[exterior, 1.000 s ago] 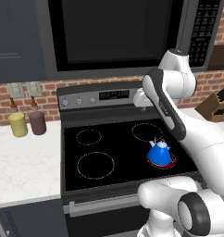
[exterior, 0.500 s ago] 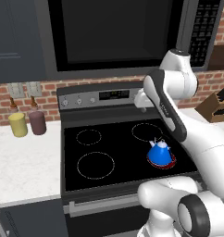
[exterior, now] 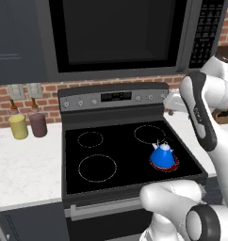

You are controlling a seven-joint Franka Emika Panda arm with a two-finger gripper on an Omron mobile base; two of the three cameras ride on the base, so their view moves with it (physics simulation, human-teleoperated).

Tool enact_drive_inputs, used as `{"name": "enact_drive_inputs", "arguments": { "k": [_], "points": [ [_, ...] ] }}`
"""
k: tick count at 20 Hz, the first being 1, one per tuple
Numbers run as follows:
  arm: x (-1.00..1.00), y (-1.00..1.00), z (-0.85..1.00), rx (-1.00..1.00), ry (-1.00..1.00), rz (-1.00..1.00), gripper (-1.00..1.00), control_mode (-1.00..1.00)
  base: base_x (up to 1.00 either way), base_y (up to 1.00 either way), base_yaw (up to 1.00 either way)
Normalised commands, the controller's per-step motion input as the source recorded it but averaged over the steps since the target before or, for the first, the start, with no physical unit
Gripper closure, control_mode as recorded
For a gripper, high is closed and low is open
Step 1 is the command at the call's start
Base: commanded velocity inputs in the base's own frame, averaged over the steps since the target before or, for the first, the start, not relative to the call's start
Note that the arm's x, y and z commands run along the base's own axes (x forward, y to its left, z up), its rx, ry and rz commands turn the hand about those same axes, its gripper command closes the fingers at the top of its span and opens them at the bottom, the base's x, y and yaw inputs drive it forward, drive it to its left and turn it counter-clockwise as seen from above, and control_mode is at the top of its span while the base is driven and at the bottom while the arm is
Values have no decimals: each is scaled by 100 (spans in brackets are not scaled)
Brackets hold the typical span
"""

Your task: Turn off the front right burner of the stove.

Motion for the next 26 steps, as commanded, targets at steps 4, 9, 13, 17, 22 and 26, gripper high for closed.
{"name": "enact_drive_inputs", "arguments": {
  "k": [4, 9, 13, 17, 22, 26],
  "points": [
    [-77, -63, -2, 22, -14, -22, -100, -100, 0, 0, 0],
    [-60, -49, -2, 20, -27, -25, -100, -100, 0, 0, 0],
    [-56, -44, -7, 28, -39, -27, -100, -100, 0, 0, 0],
    [-33, -39, 0, 7, -41, -26, -100, -100, 0, 0, 0],
    [-5, -24, 0, 0, -26, -16, -100, -100, 0, 0, 0],
    [0, -8, 0, 0, -16, -6, -100, -100, 0, 0, 0]
  ]
}}
